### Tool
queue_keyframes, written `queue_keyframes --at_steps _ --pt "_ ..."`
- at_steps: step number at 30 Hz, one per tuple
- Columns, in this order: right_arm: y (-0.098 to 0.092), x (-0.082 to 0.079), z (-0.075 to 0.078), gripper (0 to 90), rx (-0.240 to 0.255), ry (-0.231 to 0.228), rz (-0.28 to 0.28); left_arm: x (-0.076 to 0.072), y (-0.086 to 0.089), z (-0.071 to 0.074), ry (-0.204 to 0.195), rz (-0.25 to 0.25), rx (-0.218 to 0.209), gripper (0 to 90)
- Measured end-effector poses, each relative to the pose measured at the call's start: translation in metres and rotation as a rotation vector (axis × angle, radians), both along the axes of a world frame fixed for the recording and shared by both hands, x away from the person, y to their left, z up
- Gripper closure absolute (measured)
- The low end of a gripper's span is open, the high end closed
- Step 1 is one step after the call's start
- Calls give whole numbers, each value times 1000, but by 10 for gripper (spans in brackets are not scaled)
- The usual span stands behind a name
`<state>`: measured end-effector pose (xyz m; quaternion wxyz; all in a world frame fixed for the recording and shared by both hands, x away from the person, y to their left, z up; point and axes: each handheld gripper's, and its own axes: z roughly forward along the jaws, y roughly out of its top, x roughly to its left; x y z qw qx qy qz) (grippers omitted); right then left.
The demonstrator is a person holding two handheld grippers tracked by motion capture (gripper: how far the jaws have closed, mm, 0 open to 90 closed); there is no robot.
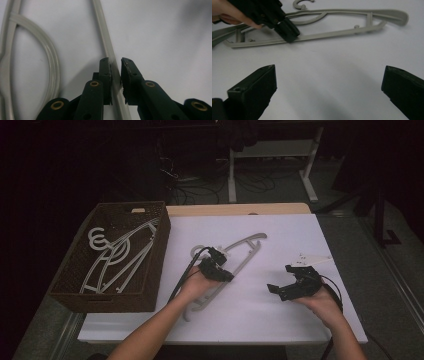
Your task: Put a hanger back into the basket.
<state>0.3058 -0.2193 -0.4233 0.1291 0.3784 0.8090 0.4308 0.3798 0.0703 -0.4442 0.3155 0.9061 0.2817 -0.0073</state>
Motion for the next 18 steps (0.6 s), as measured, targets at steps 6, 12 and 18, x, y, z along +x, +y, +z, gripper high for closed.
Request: queue_keyframes --at_steps 6,12,18 --pt "0 0 0 0 -4 -1 -2 -22 6 0 24 -80 -3 810" --pt "0 0 -1 0 -6 1 -5 -34 9 0 8 -117 -11 801" --pt "0 -2 0 0 -5 3 -11 -33 36 20 -52 -69 -123 594"
